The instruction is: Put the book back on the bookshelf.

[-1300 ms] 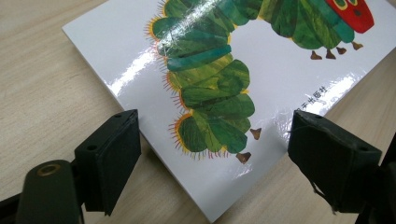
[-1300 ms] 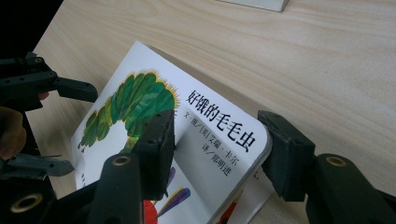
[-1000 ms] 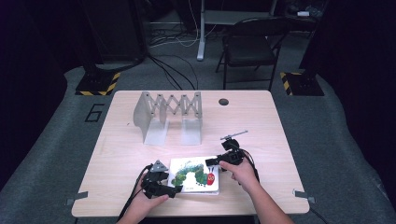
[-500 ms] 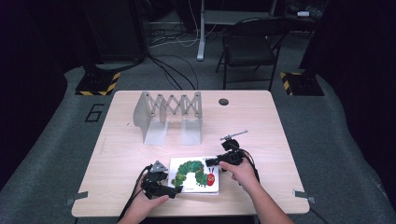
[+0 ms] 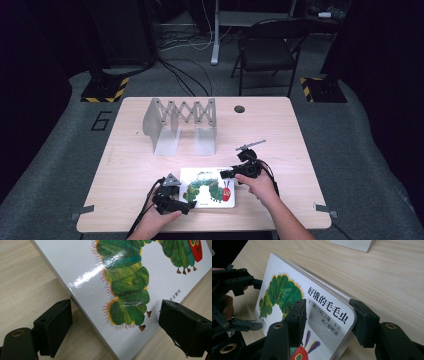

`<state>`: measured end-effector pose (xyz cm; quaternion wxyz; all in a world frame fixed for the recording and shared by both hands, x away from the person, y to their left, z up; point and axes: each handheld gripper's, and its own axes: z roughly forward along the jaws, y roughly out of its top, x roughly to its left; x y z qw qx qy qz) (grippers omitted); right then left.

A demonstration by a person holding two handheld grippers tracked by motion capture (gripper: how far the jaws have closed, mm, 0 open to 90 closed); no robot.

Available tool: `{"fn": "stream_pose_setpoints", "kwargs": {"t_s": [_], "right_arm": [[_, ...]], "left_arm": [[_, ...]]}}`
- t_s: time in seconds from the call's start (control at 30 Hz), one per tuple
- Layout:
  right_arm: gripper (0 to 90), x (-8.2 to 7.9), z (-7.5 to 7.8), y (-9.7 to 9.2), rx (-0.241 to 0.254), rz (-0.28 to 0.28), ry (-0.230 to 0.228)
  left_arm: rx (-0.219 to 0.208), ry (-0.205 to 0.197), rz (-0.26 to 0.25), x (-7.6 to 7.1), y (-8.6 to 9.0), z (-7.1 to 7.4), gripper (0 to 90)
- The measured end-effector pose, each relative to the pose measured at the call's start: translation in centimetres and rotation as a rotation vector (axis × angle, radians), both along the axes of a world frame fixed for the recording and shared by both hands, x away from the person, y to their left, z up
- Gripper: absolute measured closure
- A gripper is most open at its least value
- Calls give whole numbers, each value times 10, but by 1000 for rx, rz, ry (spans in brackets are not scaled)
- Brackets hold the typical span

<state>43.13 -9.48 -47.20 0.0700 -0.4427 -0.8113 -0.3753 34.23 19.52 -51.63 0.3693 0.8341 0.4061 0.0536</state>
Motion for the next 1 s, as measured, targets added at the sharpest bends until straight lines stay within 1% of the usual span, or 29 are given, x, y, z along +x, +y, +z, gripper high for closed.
{"fn": "stream_pose_setpoints", "kwargs": {"t_s": [0.07, 0.1, 0.13, 0.17, 0.2, 0.23, 0.27, 0.37, 0.4, 0.43, 0.53, 0.57, 0.63, 0.67, 0.7, 0.77, 0.8, 0.83, 0.93, 1.0], "right_arm": [[488, -1, 1, 0, 1, -1, -7], [488, -2, 2, 1, 0, -2, -6], [488, -2, 2, 1, -3, 1, -16], [488, -3, 3, 1, -3, -2, -14], [489, -4, 4, 1, -7, -1, -17], [490, -5, 5, 1, -6, 0, -17], [492, -5, 5, 1, -6, -1, -24], [512, -7, 6, 1, -7, -7, -29], [523, -7, 6, 0, -14, -3, -30], [531, -8, 7, 0, -17, -3, -34], [545, -9, 8, -1, -10, -2, -29], [548, -8, 7, -2, -8, 4, -44], [554, -10, 9, -2, -5, -4, -34], [556, -11, 10, -2, -4, -6, -31], [560, -11, 10, -3, -3, -2, -43], [564, -13, 12, -3, 0, -9, -44], [565, -13, 12, -4, 1, -7, -51], [567, -14, 13, -4, 4, -12, -51], [571, -15, 15, -4, 5, -19, -64], [574, -16, 17, -4, 9, -19, -71]], "left_arm": [[3, -2, -2, -1, 0, 0, 133], [-5, 5, 1, -2, -1, 1, 150], [1, -6, -9, -1, -1, 1, 155], [-1, -2, -15, -1, -1, 2, 166], [-1, 2, -7, -2, -2, 2, 177], [1, 4, -9, -2, -2, 2, 179], [-11, 9, -4, -3, -3, 2, 181], [0, 1, -11, -1, -2, 3, 188], [-5, 8, -2, -2, -2, 4, 189], [-3, 9, -4, -1, -2, 4, 191], [-6, 14, 2, -1, -2, 6, 207], [-2, 8, 0, -1, -1, 6, 215], [-12, 15, 11, -1, 0, 7, 238], [-12, 26, 7, -1, 1, 9, 245], [-6, 23, 3, 0, 1, 9, 254], [-6, 14, 7, 0, 1, 10, 263], [-9, 12, 10, 0, 0, 10, 267], [-8, 19, 5, 0, 1, 12, 273], [-10, 3, 7, 1, 1, 12, 294], [-18, -6, 14, 1, 2, 13, 310]]}}
